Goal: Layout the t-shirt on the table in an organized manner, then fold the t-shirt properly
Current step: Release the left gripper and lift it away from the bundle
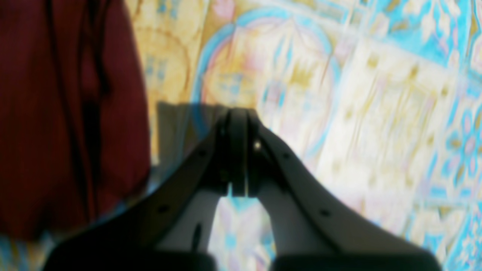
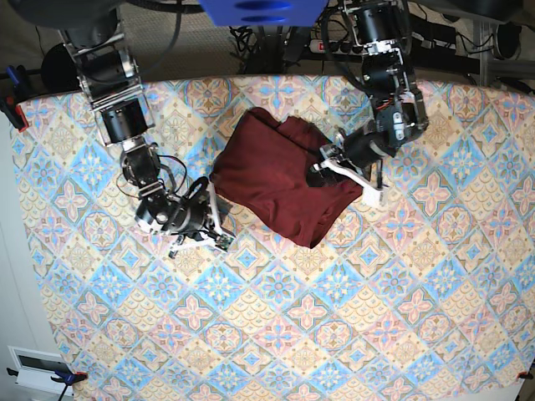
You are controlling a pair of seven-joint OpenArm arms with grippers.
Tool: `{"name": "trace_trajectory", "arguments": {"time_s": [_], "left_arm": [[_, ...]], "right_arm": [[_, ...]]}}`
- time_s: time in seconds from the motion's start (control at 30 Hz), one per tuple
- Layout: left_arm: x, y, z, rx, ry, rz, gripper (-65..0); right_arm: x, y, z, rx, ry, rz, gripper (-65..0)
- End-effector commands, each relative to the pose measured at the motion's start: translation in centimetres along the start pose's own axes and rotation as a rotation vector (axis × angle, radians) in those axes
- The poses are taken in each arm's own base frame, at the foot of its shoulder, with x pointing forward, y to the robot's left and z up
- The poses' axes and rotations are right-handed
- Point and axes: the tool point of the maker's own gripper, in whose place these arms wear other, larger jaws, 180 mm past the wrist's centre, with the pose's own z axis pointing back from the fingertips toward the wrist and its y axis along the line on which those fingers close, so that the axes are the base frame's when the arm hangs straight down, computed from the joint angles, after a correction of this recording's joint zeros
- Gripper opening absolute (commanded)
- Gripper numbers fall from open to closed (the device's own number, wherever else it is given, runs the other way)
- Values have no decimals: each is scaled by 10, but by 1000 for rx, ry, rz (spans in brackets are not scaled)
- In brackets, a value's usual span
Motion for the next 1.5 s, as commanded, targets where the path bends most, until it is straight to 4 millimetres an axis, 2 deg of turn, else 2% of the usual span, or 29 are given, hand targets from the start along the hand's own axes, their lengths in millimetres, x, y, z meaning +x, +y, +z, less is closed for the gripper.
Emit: {"name": "trace_trajectory", "arguments": {"time_s": [0.0,0.1,0.17,0.27,0.33,0.4,0.47,0.57,0.7,0.77,0.87,0.93,1.03,1.1,1.2,1.27,1.33,1.4,1.47], "left_arm": [[3,0,-1,-1,-5,-7,-508],[-10,16,1,52,29,-9,-508],[-15,32,10,90,71,-33,-508],[-21,39,13,116,135,-104,-508],[-17,43,18,122,143,-136,-508],[-2,34,27,82,95,-130,-508],[15,27,39,52,41,-134,-508],[15,28,45,56,51,-136,-508],[5,47,35,113,91,-113,-508],[7,52,25,130,101,-116,-508],[2,49,3,139,134,-161,-508],[7,45,-8,143,123,-194,-508],[11,34,-29,149,119,-238,-508],[12,29,-43,153,127,-259,-508],[16,14,-63,133,132,-286,-508],[21,6,-71,116,131,-290,-508],[29,-2,-74,103,119,-295,-508],[36,-5,-72,99,103,-304,-508],[46,-4,-65,107,78,-324,-508]], "right_arm": [[-8,7,-1,30,34,19,-646],[-5,7,1,23,25,27,-646],[1,5,4,15,12,38,-646],[10,2,9,-3,-10,56,-646],[5,15,7,17,-8,53,-646],[0,28,5,34,-7,52,-646],[1,32,6,36,-14,55,-646],[-4,39,6,45,2,56,-646],[-3,51,11,49,-3,69,-646],[-3,62,14,55,-8,77,-646],[-8,74,18,60,12,88,-646],[-16,79,23,60,26,98,-646],[-22,88,32,59,23,114,-646],[-36,92,37,58,58,123,-646],[-45,100,43,63,74,125,-646],[-51,96,47,49,80,112,-646],[-51,82,54,10,71,90,-646],[-46,70,62,-30,50,78,-646],[-42,66,71,-57,28,73,-647]]}}
